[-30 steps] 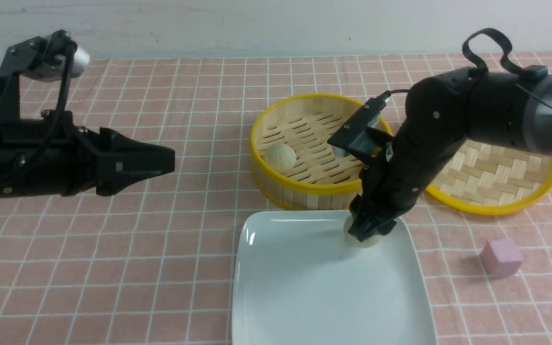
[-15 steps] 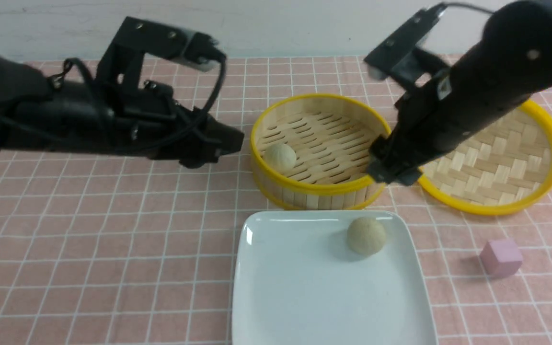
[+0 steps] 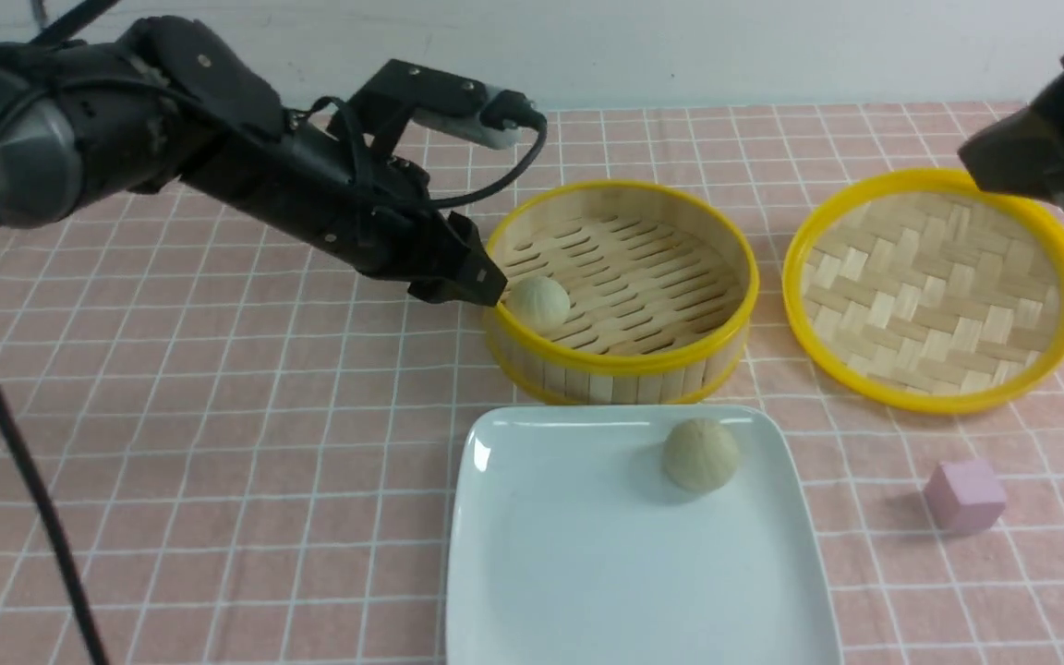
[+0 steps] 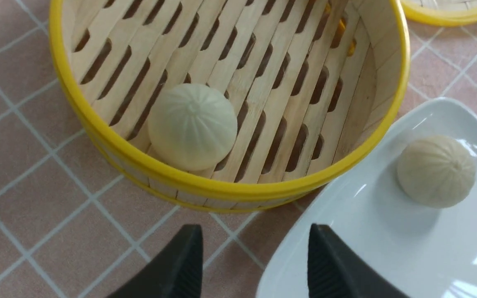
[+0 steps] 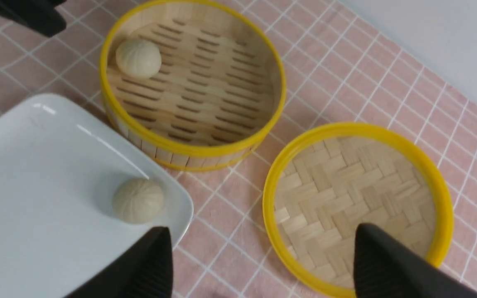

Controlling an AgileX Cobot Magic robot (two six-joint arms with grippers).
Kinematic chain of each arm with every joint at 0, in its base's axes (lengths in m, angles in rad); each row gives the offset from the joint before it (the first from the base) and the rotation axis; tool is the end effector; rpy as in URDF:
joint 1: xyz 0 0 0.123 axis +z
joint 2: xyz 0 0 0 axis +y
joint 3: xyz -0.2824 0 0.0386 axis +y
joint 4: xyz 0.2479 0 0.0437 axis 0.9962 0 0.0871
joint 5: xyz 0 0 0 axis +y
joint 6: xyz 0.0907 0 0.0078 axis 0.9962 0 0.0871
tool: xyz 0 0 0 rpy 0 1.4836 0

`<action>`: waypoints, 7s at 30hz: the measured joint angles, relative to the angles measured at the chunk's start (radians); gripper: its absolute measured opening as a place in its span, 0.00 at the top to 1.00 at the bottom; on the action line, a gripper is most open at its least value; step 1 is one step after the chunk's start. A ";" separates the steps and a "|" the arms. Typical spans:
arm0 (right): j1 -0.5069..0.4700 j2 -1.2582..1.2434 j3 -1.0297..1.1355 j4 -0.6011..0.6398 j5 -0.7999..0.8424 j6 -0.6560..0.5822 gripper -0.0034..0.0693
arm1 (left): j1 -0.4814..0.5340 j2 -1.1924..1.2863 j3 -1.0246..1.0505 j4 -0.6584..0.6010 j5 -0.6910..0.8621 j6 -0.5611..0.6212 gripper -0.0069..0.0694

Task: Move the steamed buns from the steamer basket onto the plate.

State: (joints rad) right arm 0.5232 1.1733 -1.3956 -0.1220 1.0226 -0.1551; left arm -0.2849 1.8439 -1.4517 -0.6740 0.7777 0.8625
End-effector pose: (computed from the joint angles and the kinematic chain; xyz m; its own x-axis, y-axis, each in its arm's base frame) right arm 0.2014 0.1052 0.4365 -0.4579 -0.5135 -0.7257 -0.5411 0.8087 -0.2308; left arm 0.3783 -0.1524 0.2630 -0.5733 0.4848 -0.6605 0.7304 0.6676 -0.1440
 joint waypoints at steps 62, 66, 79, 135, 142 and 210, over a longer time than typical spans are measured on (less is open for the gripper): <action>0.000 -0.003 0.000 -0.032 0.121 0.022 0.20 | -0.221 0.271 -0.262 0.499 -0.163 -0.331 0.78; 0.000 -0.003 0.000 -0.032 0.119 0.022 0.20 | -0.221 0.229 -0.310 0.501 -0.112 -0.331 0.82; 0.000 -0.003 0.000 -0.033 0.104 0.021 0.20 | -0.221 -0.029 -0.379 0.518 0.138 -0.374 0.82; 0.000 -0.003 0.091 -0.090 -0.042 0.023 0.27 | -0.222 0.266 -0.369 0.273 0.432 -0.442 0.21; 0.000 -0.030 0.091 -0.203 -0.126 0.118 0.27 | -0.222 0.039 -0.369 0.347 0.445 -0.506 0.20; 0.000 -1.052 1.107 -0.214 -0.479 0.395 0.27 | -0.222 -0.482 -0.368 0.928 0.165 -0.900 0.21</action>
State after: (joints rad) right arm 0.5232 0.1216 -0.2881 -0.3363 0.5432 0.2400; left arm -0.5071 1.3623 -1.8193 0.2543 0.9424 -0.0371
